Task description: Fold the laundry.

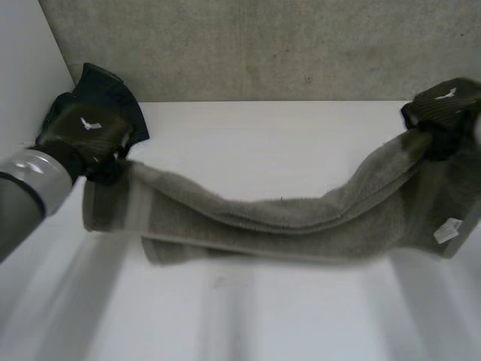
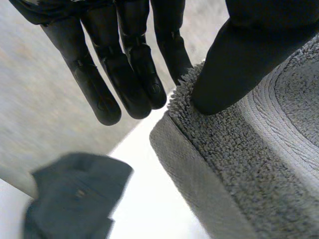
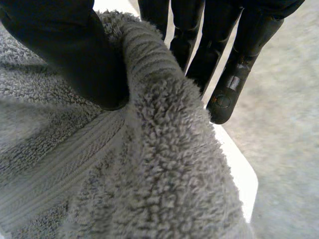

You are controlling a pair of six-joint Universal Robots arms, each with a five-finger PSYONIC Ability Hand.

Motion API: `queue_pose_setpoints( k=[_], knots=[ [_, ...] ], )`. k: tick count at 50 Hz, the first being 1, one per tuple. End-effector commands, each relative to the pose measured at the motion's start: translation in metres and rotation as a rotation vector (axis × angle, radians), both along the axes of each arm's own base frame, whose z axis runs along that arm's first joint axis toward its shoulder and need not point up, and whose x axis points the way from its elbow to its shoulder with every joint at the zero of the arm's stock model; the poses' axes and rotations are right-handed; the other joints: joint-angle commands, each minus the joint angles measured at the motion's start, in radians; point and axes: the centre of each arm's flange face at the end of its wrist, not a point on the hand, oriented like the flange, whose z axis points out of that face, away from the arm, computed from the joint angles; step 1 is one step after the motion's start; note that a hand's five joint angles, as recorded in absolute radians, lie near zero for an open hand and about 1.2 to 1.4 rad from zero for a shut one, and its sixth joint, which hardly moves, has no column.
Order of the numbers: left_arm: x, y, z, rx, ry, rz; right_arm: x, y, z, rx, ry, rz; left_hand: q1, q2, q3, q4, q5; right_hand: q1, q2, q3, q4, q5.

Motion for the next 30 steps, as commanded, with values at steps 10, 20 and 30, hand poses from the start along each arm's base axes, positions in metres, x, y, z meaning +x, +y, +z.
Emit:
queue_pose_setpoints(
  k=[10, 20, 30],
  knots=[
    [-0.039, -0.106, -0.092, -0.013, -0.029, 0.107, 0.049, -0.106, -0.111, -0.141, 0.012, -0.041, -0.689, -0.745, -0.741, -0.747, -0.692, -0.349, -0.545, -0.547, -0.557, -0.535],
    [-0.049, -0.083, -0.070, -0.112, 0.004, 0.057, 0.036, -0.094, -0.057, -0.287, -0.060, -0.106, -0.966, -1.022, -1.017, -1.024, -0.969, -0.805, -1.001, -1.003, -1.013, -0.991],
    [-0.021, -0.036, -0.082, 0.006, -0.024, -0.032, 0.011, -0.038, -0.076, -0.031, -0.030, -0.090, -0.763, -0.818, -0.814, -0.821, -0.766, -0.805, -1.001, -1.003, -1.013, -0.991]
  ],
)
